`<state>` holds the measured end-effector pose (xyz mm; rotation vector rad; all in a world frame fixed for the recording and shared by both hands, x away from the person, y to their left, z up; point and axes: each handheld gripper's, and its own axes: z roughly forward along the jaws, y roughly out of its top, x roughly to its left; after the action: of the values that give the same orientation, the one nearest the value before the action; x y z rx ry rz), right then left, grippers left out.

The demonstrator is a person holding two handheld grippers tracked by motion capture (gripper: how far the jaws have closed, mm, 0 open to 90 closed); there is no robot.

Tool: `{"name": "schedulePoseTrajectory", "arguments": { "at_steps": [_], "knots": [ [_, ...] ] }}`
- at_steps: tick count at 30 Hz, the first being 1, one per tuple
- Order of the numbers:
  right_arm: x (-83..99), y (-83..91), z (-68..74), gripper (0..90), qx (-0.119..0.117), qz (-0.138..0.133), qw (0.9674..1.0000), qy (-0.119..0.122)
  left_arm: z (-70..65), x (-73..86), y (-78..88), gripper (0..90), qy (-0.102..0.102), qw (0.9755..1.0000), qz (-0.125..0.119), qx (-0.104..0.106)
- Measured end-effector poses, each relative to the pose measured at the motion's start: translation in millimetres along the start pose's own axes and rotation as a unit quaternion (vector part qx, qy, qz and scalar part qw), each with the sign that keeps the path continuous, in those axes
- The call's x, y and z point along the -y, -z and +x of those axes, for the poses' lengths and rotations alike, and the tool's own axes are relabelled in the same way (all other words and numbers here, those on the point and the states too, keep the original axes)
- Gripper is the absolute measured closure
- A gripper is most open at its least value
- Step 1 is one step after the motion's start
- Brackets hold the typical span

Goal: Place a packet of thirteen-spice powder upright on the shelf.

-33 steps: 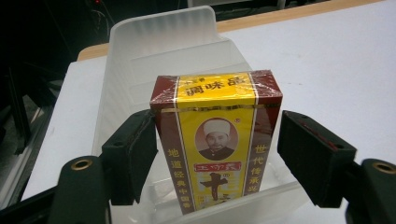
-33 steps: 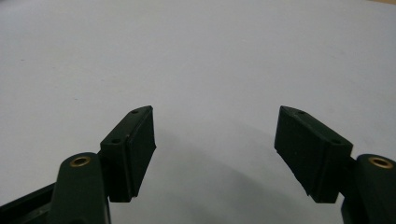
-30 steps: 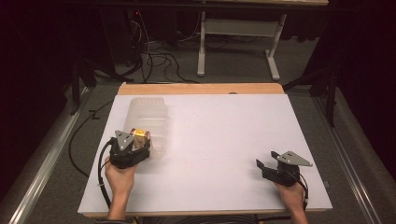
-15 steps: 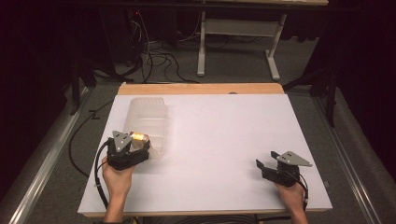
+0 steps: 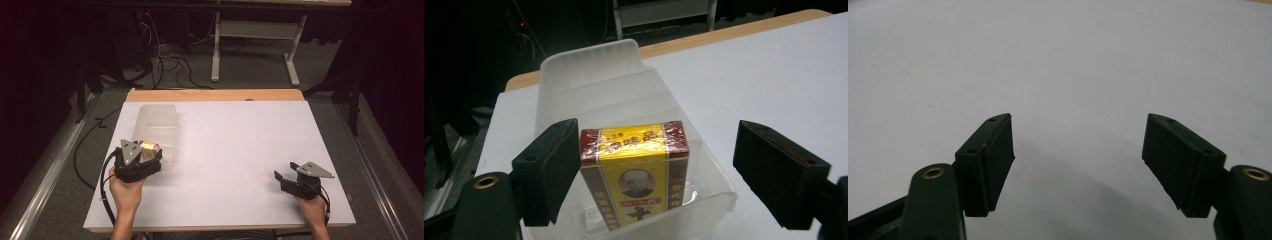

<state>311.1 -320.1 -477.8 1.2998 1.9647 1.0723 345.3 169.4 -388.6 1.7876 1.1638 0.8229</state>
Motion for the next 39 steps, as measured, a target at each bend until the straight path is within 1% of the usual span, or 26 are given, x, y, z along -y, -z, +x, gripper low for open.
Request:
{"name": "schedulePoseTrajectory", "arguments": {
  "at_steps": [4, 8, 9, 10, 11, 12, 14, 19, 20, 21, 22, 25, 27, 29, 30, 35, 36, 39],
  "knots": [
    [-0.1, 0.1, -0.3, 29.0, 0.001, 0.0, 1.0, 0.001, -4.1, -3.0, 1.5, 19.8, -0.003, 1.0, -0.008, 0.003],
    [-0.1, 0.1, -0.3, 29.0, 0.0, 0.0, 1.0, 0.001, -12.3, -7.9, 4.3, 19.8, -0.013, 0.9997, -0.016, 0.014],
    [-0.1, 0.1, -0.2, 29.1, 0.0, 0.0, 1.0, 0.001, -12.3, -7.9, 4.3, 19.9, -0.013, 0.9997, -0.016, 0.014],
    [-0.1, 0.1, -0.3, 29.1, 0.001, 0.0, 1.0, 0.001, -15.8, -9.2, 3.8, 19.9, -0.017, 0.9995, -0.017, 0.02],
    [-0.1, 0.1, -0.3, 29.1, 0.001, 0.0, 1.0, 0.001, -15.8, -9.2, 3.8, 20.1, -0.017, 0.9995, -0.017, 0.02],
    [-0.1, 0.0, 0.0, 29.0, 0.001, 0.0, 1.0, 0.001, -19.6, -10.1, 2.3, 20.1, -0.028, 0.9994, -0.012, 0.019],
    [0.0, 0.0, 0.1, 29.0, 0.0, 0.0, 1.0, 0.0, -22.4, -10.5, 1.0, 20.3, -0.033, 0.9992, -0.01, 0.022],
    [-0.1, 0.1, -0.1, 29.1, 0.0, 0.001, 1.0, 0.001, -25.3, -10.7, -0.4, 20.4, -0.032, 0.999, -0.012, 0.028],
    [0.0, 0.1, 0.1, 29.1, 0.0, 0.001, 1.0, 0.0, -26.5, -10.8, -0.9, 20.4, -0.032, 0.9989, -0.011, 0.033],
    [0.0, 0.1, 0.1, 29.1, 0.0, 0.001, 1.0, 0.0, -26.5, -10.8, -0.9, 20.4, -0.032, 0.9989, -0.011, 0.033],
    [0.0, 0.1, 0.1, 29.1, 0.0, 0.001, 1.0, 0.001, -28.1, -11.0, -2.0, 20.4, -0.032, 0.9987, -0.009, 0.039],
    [0.0, 0.1, 0.2, 29.1, 0.001, 0.001, 1.0, 0.001, -30.1, -11.5, -3.3, 20.5, -0.033, 0.9985, -0.007, 0.043],
    [0.0, 0.0, 0.1, 29.1, 0.001, 0.001, 1.0, 0.0, -34.0, -12.1, -4.8, 20.5, -0.036, 0.998, -0.004, 0.051],
    [0.0, 0.1, 0.2, 29.1, 0.001, 0.001, 1.0, 0.0, -36.0, -12.2, -5.5, 20.5, -0.038, 0.9978, -0.004, 0.054],
    [-0.1, 0.1, 0.2, 29.1, 0.001, 0.001, 1.0, 0.001, -38.7, -12.3, -6.6, 20.6, -0.04, 0.9974, -0.002, 0.059],
    [0.0, 0.0, 0.2, 29.1, 0.001, 0.0, 1.0, 0.0, -45.2, -11.5, -10.2, 20.6, -0.046, 0.9966, 0.002, 0.068],
    [0.0, 0.0, 0.1, 29.1, 0.001, 0.0, 1.0, 0.0, -47.7, -11.3, -11.7, 20.7, -0.048, 0.9962, 0.004, 0.073],
    [0.0, 0.0, 0.1, 29.1, 0.001, 0.0, 1.0, 0.0, -50.2, -11.1, -12.8, 20.8, -0.049, 0.9958, 0.005, 0.078]
  ]
}}
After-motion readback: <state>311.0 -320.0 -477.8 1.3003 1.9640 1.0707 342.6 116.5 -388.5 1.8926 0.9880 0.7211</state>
